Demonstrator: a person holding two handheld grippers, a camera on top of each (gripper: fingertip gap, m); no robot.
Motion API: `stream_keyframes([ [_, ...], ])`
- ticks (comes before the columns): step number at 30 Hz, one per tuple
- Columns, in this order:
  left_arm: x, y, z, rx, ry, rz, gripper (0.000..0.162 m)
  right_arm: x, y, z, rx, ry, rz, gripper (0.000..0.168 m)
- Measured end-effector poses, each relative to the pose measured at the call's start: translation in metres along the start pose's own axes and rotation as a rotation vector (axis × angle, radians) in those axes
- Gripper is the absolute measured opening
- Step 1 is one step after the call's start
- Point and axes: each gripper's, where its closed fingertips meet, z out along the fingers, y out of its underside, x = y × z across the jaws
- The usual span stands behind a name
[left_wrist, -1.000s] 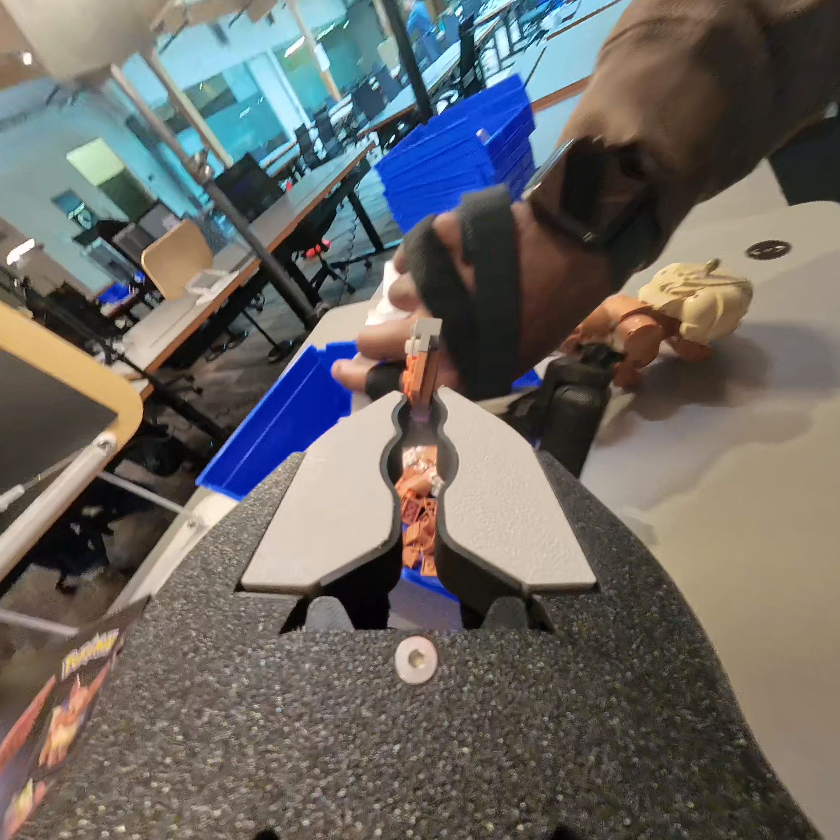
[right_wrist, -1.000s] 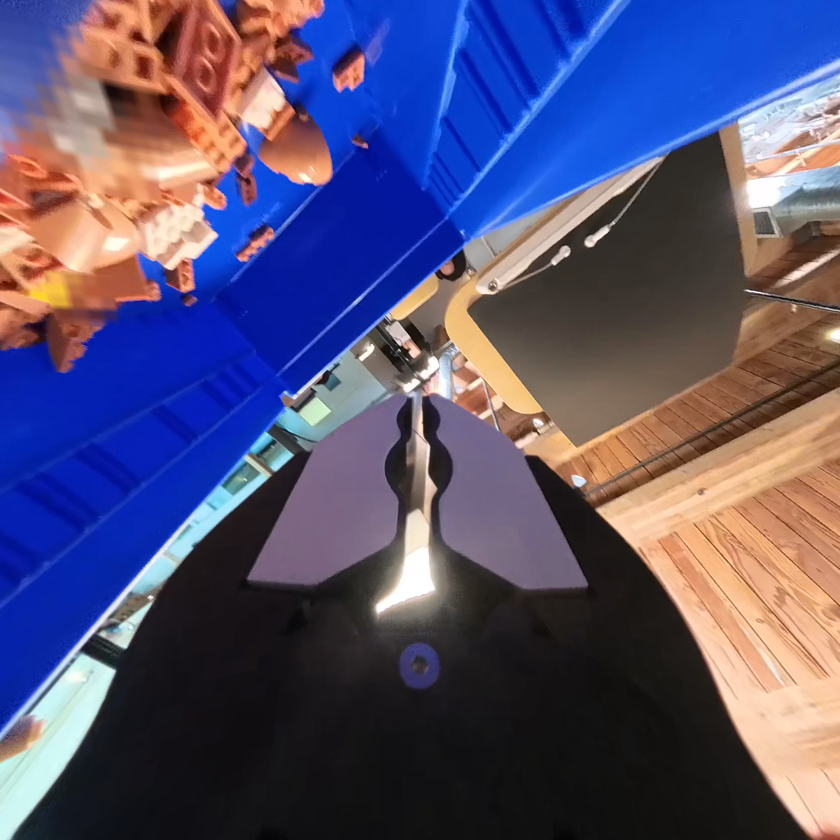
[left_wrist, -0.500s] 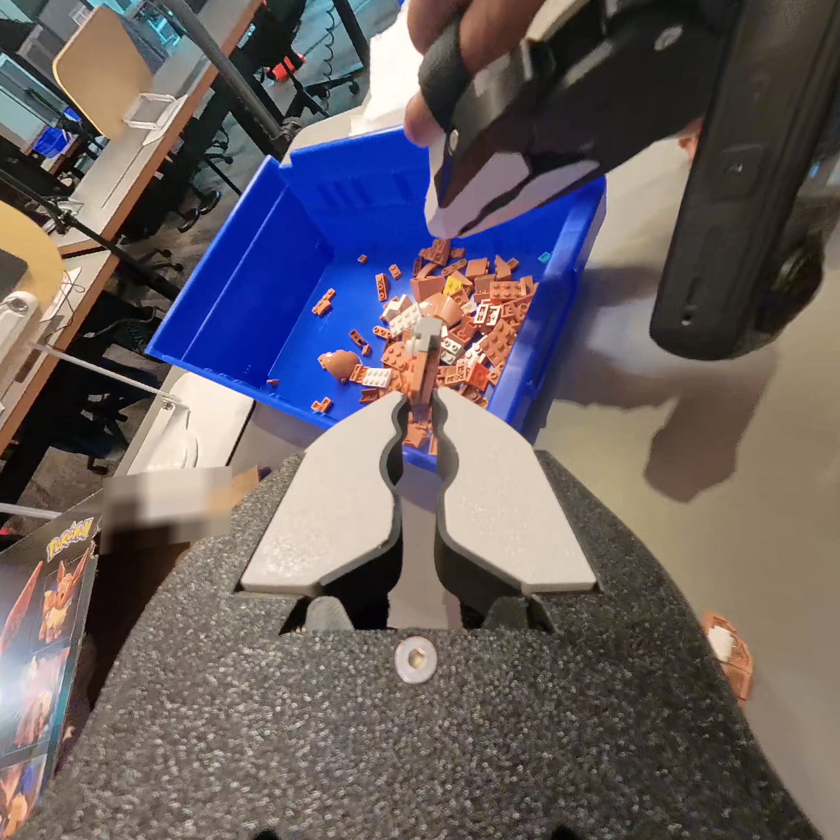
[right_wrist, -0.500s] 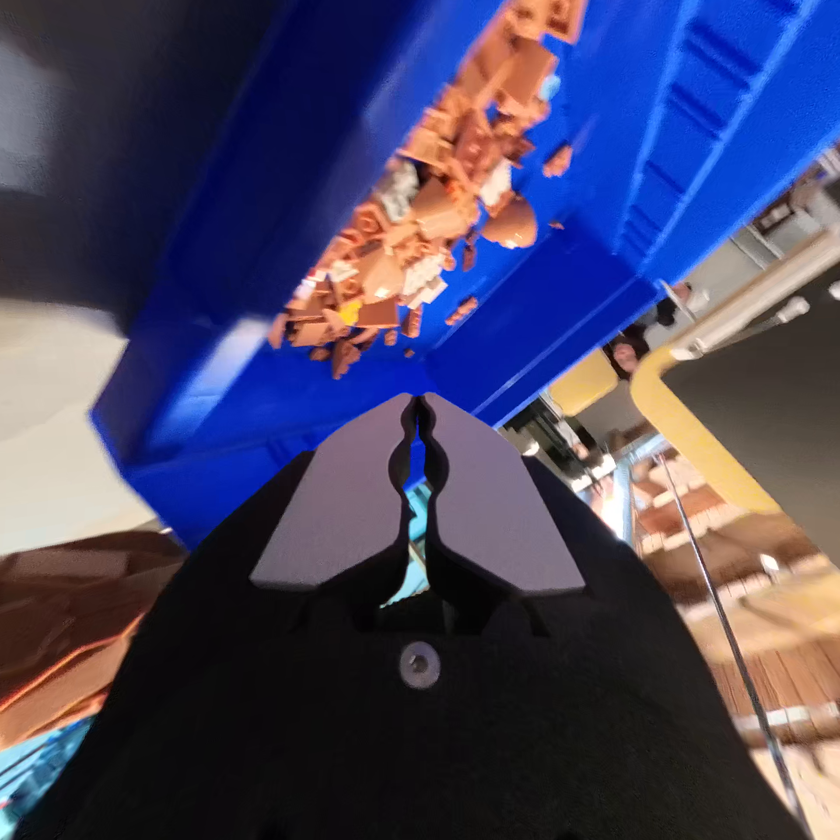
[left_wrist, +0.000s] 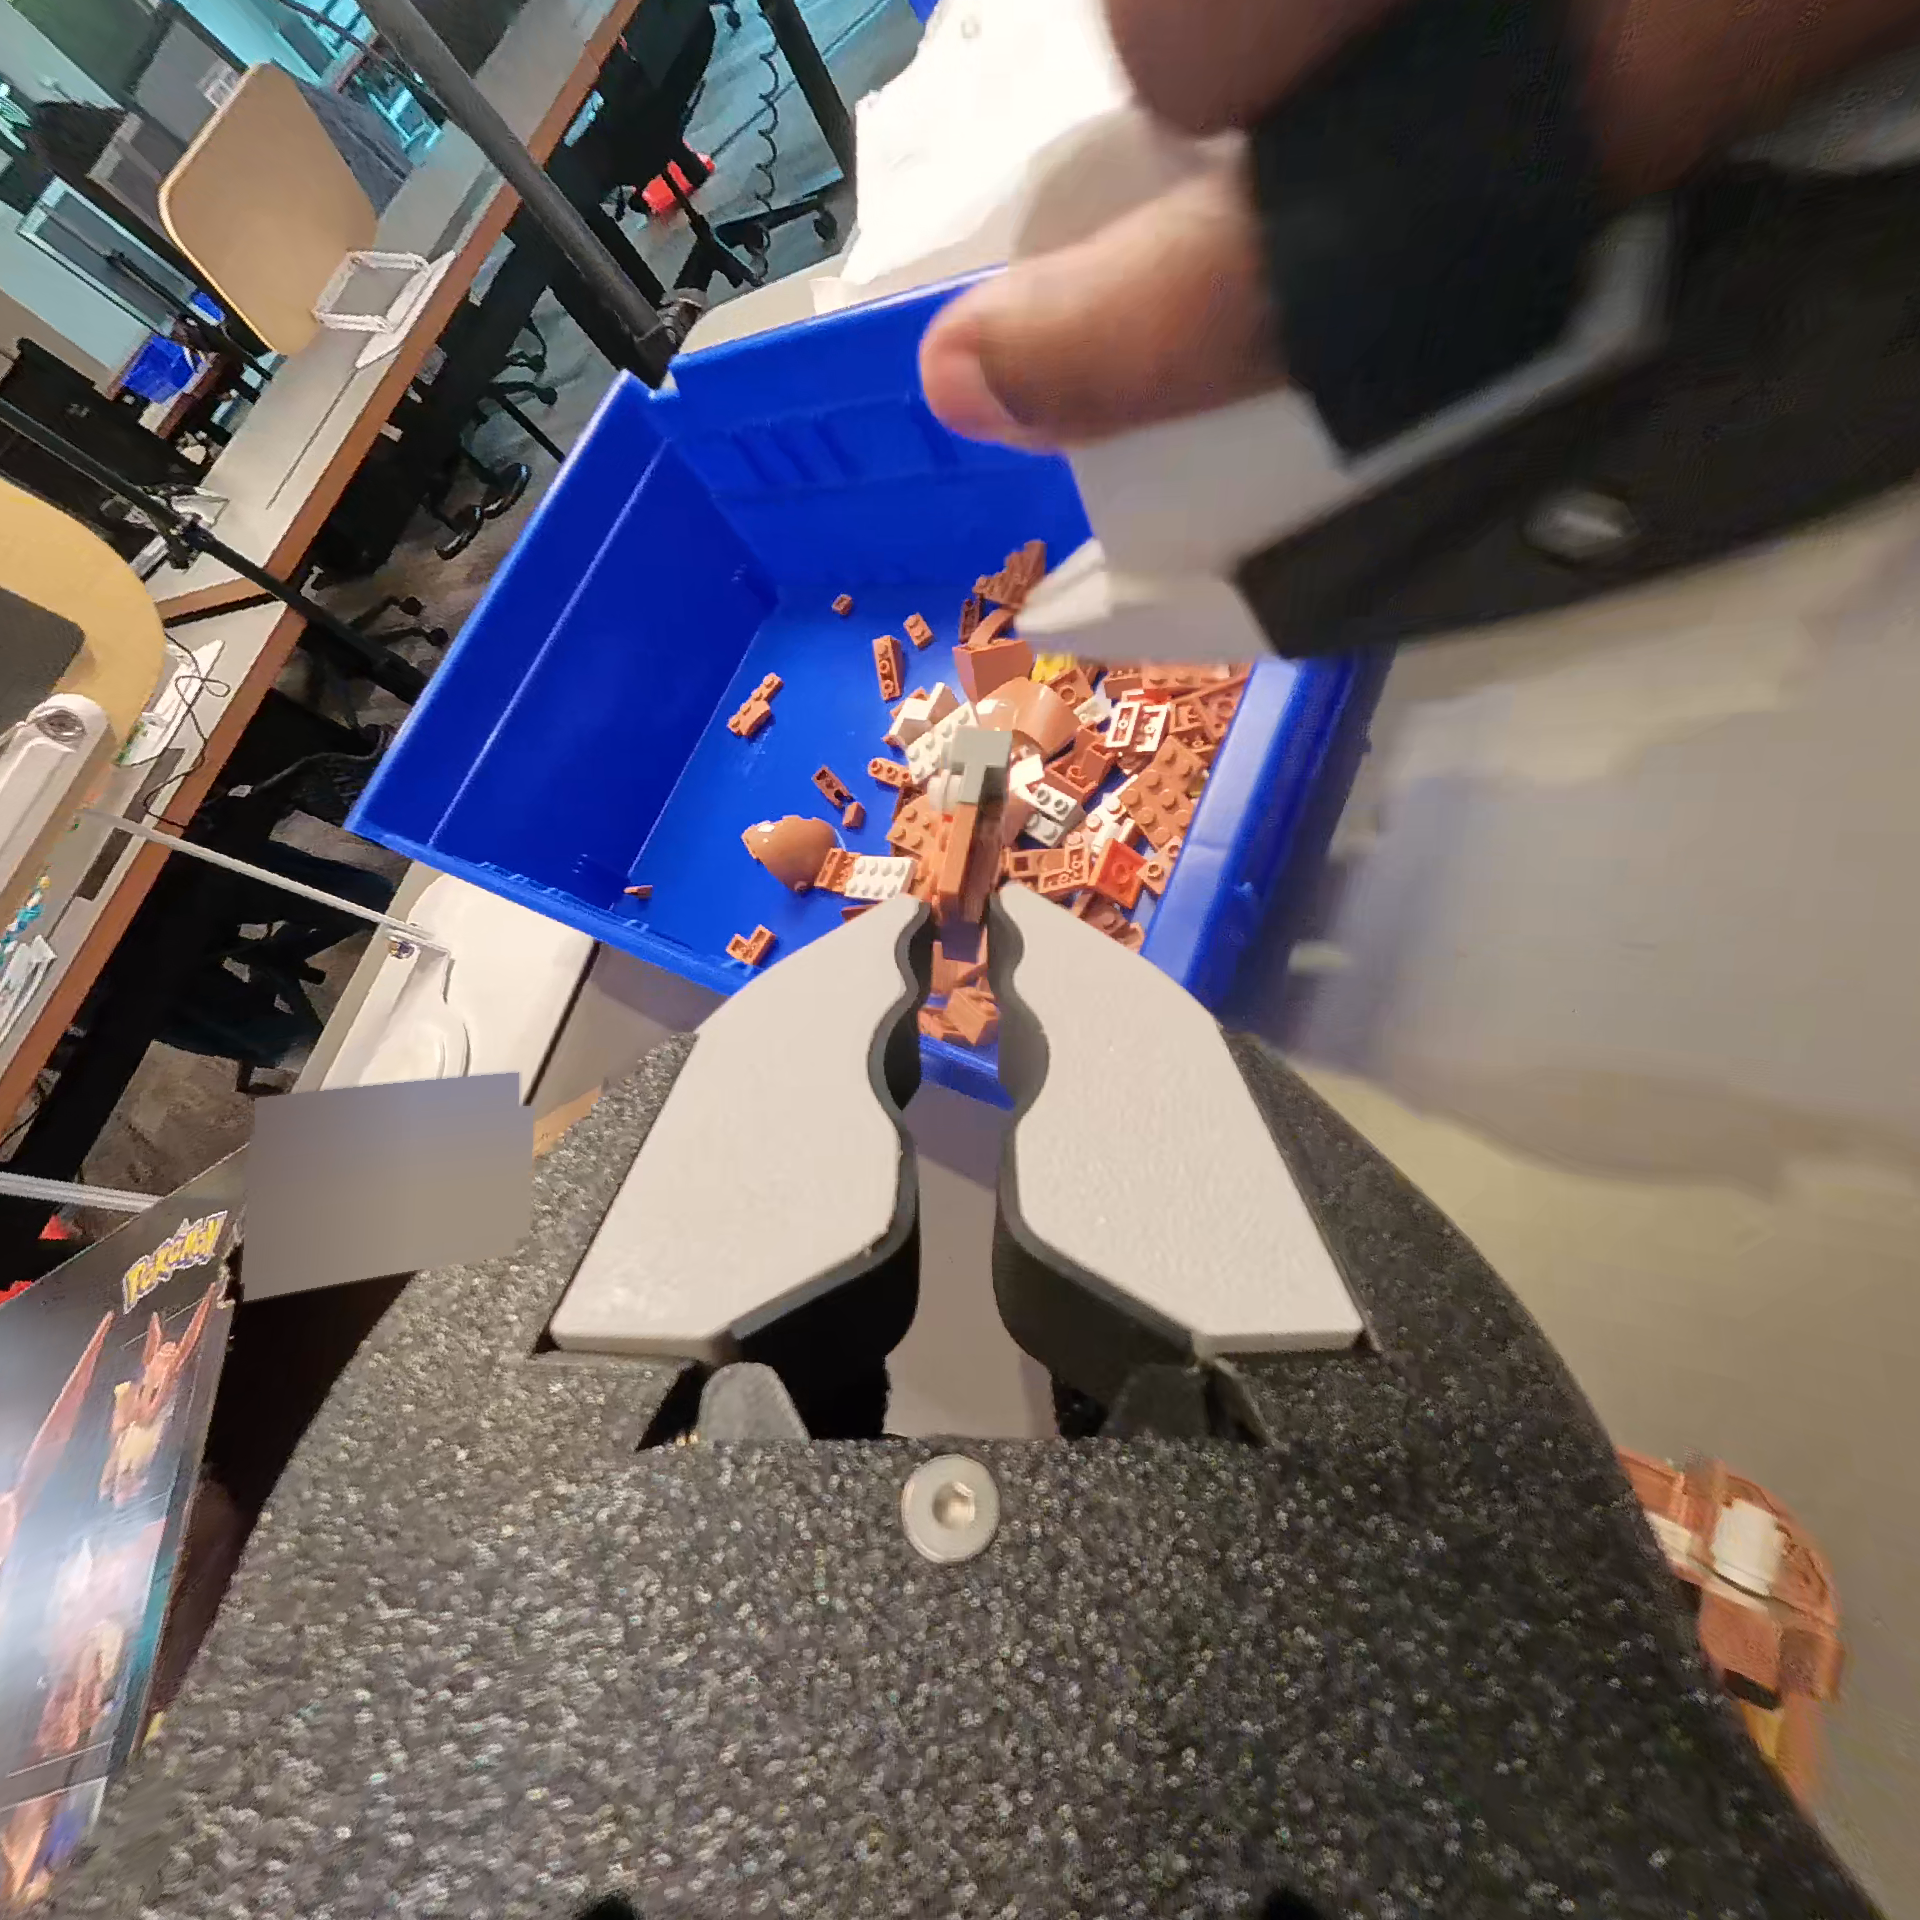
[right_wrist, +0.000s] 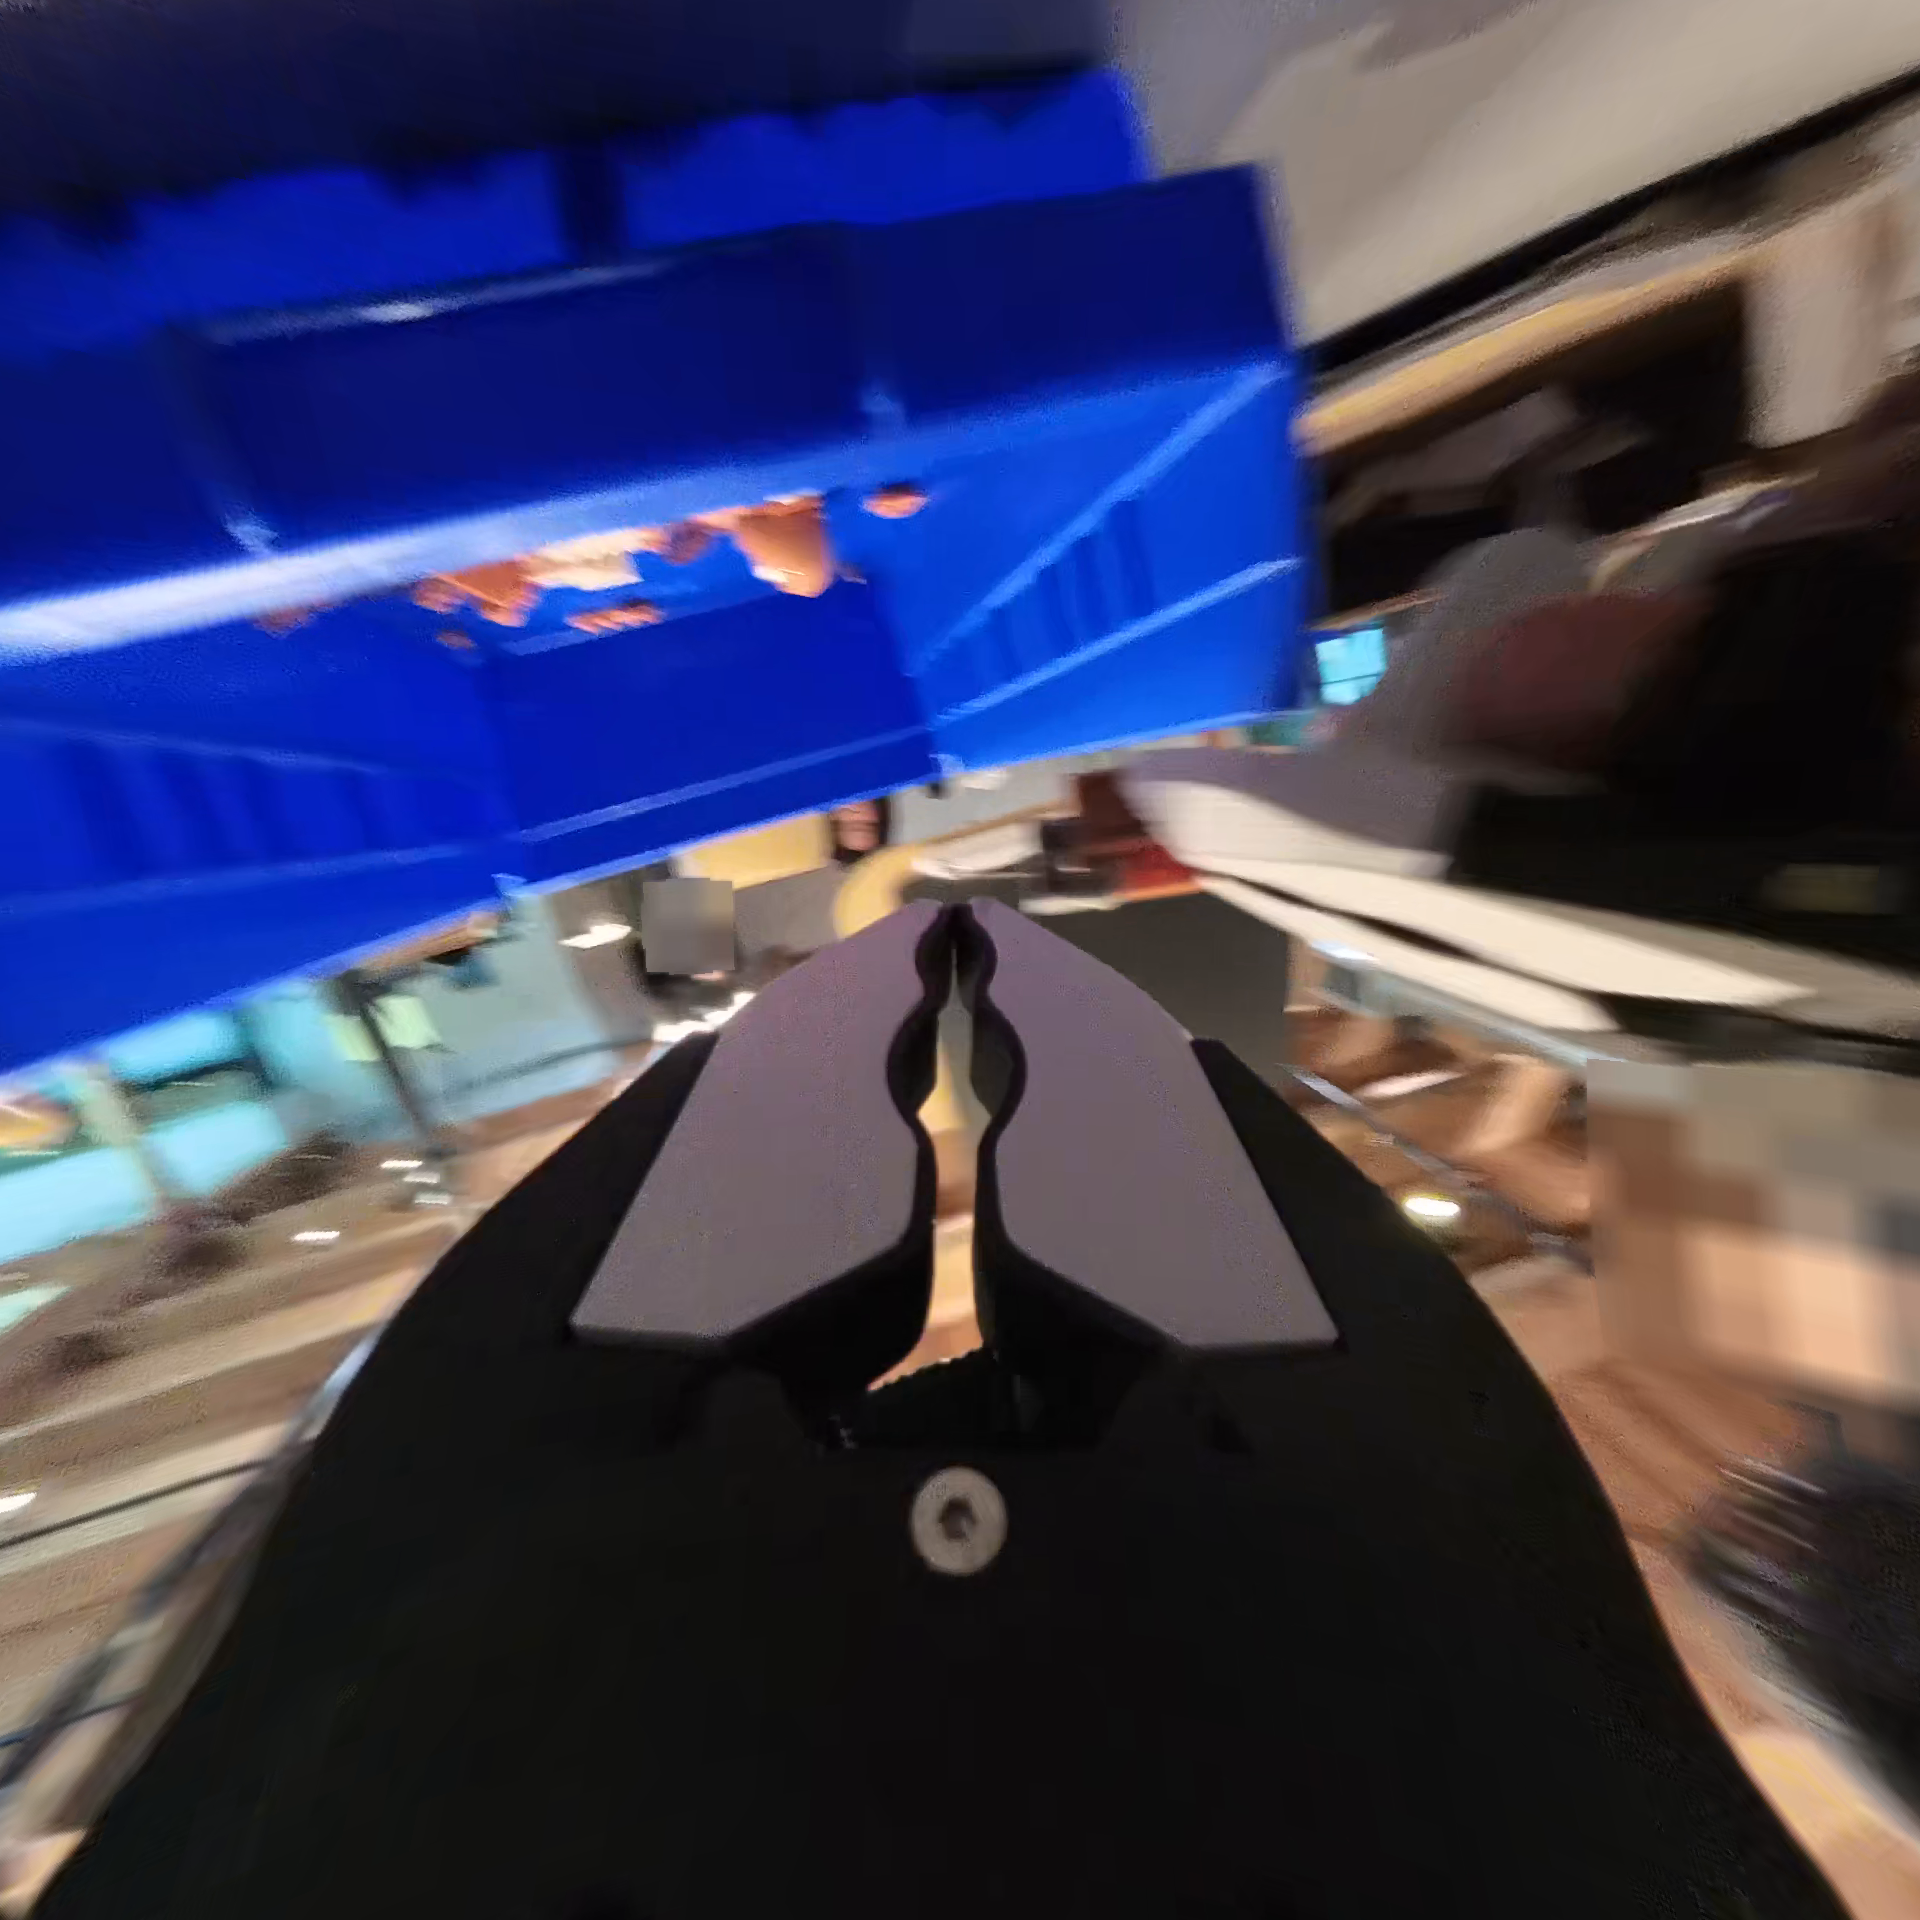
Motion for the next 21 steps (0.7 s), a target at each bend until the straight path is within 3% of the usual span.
stream_keyframes([
  [4, -0.003, -0.006, -0.002, 0.050, -0.001, -0.007, 0.009, 0.077, -0.012, -0.048, 0.052, 0.249, -0.088, 0.000],
  [8, -0.003, -0.008, -0.001, 0.070, 0.005, -0.005, 0.009, 0.112, -0.005, -0.066, 0.032, 0.349, -0.061, 0.000],
  [21, -0.006, -0.010, -0.002, 0.096, 0.020, -0.036, 0.009, 0.082, -0.002, -0.050, 0.005, 0.258, -0.007, 0.000],
])
